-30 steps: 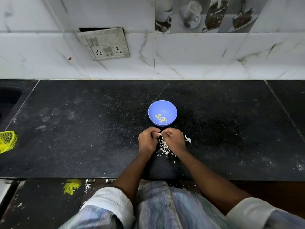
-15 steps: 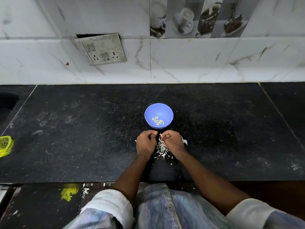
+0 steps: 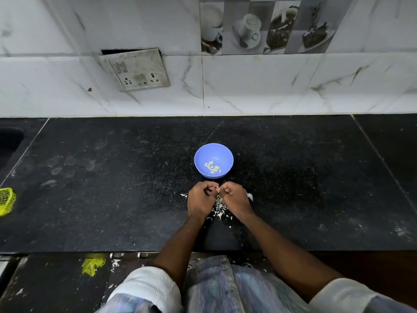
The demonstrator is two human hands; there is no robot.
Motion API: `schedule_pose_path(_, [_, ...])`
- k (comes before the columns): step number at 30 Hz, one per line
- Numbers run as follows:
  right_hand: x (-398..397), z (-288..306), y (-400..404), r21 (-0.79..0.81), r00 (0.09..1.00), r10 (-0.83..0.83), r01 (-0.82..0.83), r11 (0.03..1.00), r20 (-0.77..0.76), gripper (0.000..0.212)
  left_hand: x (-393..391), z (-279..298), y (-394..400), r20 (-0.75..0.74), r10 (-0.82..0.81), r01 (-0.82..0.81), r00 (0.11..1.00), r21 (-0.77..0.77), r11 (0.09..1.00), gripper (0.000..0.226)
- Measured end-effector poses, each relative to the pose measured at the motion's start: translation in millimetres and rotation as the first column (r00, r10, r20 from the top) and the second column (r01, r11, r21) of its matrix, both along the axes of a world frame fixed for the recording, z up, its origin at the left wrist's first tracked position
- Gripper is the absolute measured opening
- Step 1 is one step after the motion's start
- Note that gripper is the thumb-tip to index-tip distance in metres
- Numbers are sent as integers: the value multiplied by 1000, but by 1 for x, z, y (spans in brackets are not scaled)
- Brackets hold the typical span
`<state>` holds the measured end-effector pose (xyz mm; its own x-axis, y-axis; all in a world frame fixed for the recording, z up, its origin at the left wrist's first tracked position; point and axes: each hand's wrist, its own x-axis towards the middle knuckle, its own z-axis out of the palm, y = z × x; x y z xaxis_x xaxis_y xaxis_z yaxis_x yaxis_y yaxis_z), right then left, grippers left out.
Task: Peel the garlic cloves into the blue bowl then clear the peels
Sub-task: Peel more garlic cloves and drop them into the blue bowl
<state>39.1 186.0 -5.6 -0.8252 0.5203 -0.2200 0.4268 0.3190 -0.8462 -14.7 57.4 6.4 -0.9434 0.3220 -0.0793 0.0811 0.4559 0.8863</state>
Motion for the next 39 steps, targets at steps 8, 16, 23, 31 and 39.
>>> schedule_pose_path(8, [4,4,8,69,993,112,-111,992,-21,17,7,5,14,25,205,-205,978,26,978,19])
schedule_pose_path(16, [7,15,20,-26,993,69,-71,997,-97,9,18,-1,16,-3,176,-176,984,4,984,14])
schedule_pose_path(23, [19,14,26,-167,994,67,-80,983,-81,2,38,-2,23,81,215,-222,973,86,971,11])
schedule_pose_path(31, [15,23,13,-306,997,72,-69,950,-1,20,33,-3,11,341,173,-265,924,245,933,11])
schedule_pose_path(39, [0,22,-11,-276,992,-124,126,953,26,30,11,-1,-4,373,64,-182,926,291,939,10])
